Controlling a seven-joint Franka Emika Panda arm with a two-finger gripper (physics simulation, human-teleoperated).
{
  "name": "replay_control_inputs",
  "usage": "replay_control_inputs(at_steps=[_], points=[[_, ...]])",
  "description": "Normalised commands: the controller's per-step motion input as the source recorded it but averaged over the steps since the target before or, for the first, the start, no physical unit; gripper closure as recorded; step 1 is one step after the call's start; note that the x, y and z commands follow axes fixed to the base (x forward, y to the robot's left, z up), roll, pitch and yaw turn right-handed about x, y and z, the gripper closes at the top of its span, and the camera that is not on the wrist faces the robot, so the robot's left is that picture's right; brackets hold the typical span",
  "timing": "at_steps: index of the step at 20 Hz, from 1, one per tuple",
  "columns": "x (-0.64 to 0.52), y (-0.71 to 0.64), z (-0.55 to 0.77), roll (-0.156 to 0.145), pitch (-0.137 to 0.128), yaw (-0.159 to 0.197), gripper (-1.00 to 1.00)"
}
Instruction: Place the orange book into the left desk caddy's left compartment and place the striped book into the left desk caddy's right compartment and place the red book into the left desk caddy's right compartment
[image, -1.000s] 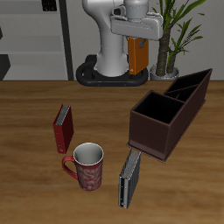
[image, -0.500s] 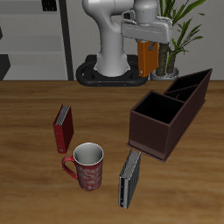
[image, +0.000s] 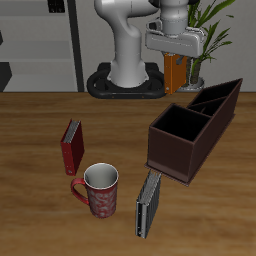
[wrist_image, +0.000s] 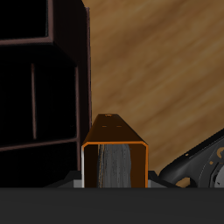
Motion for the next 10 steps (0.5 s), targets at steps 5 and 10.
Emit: replay_control_inputs(at_steps=[5,10], points=[[-0.14,0.22,-0.23,0.006,-0.022,0.033,1.00],[-0.30,0.21,-0.14,-0.017,-0.072,-0.014,1.00]])
